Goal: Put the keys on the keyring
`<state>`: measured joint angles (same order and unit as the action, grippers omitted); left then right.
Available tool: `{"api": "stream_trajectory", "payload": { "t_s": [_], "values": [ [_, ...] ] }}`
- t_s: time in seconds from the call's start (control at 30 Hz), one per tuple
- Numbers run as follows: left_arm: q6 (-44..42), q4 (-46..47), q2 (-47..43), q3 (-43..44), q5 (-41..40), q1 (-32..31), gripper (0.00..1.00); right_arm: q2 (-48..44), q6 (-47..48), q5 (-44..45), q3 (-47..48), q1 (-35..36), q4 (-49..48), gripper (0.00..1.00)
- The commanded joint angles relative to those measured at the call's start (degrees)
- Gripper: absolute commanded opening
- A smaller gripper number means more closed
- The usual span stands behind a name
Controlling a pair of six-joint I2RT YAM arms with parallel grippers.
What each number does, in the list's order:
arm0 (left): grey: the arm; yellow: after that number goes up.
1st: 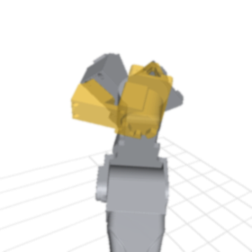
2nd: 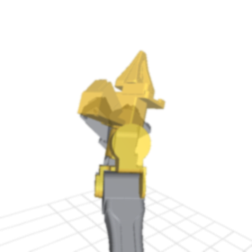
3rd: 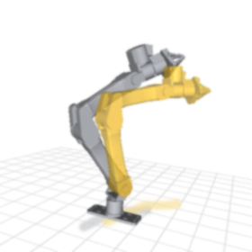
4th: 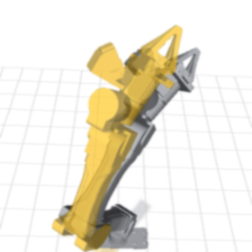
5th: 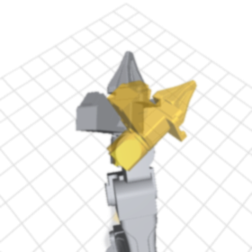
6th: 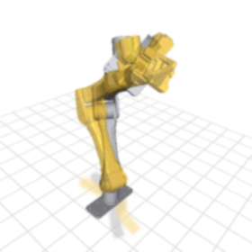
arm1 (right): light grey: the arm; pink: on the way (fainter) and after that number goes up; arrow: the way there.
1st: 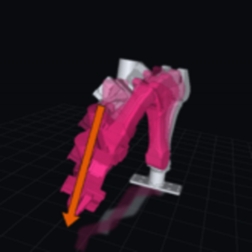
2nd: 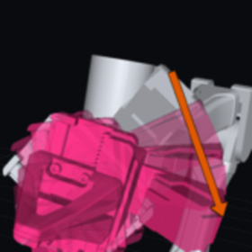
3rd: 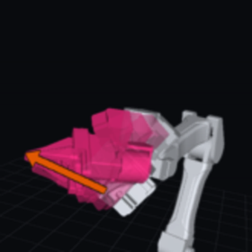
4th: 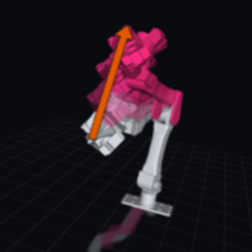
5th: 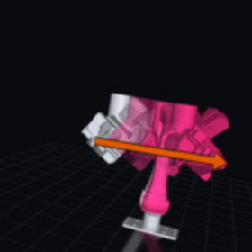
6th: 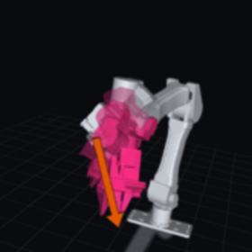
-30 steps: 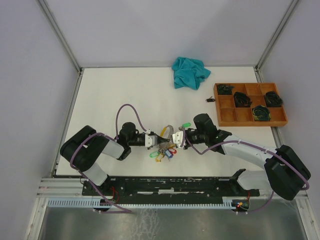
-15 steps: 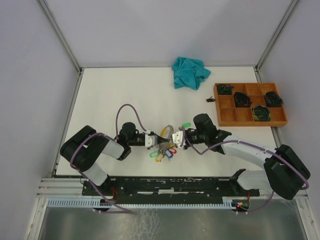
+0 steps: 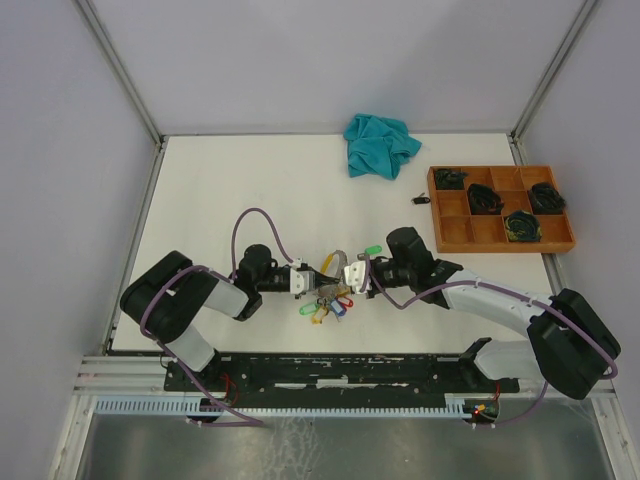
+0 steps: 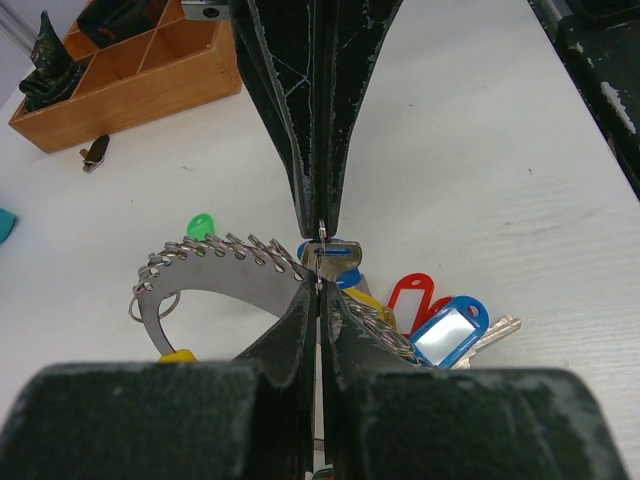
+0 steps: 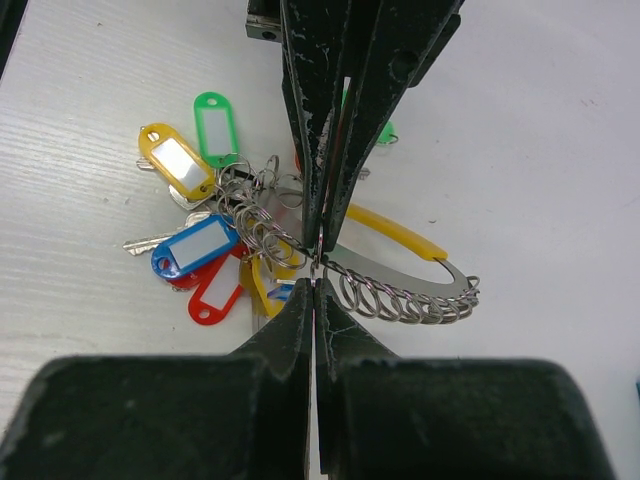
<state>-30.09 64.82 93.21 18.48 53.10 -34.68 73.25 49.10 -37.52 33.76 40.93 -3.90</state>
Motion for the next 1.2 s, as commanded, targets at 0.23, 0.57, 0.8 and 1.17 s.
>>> {"api": "stream_trajectory", "payload": {
  "t_s": [0.23,0.57,0.8,1.17],
  "values": [
    [-1.99,2.49,0.06,0.94,2.62,0.13,0.03,1.04,-1.42,-0.41,1.93,1.1,-3.35,0.01],
    [-2.28,2.49,-0.06,0.64,1.38,0.11,0.03,-3.83,-1.13,1.9,0.41,1.11,0.17,0.01],
    [-2.25,2.54,-0.11,0.67,1.46,0.09,0.03,-3.95,-0.86,2.75,0.55,1.08,1.27,0.01],
    [-1.83,2.75,-0.05,0.77,2.13,0.13,0.03,-1.9,-1.01,2.23,1.37,1.08,1.04,0.01]
  ]
}}
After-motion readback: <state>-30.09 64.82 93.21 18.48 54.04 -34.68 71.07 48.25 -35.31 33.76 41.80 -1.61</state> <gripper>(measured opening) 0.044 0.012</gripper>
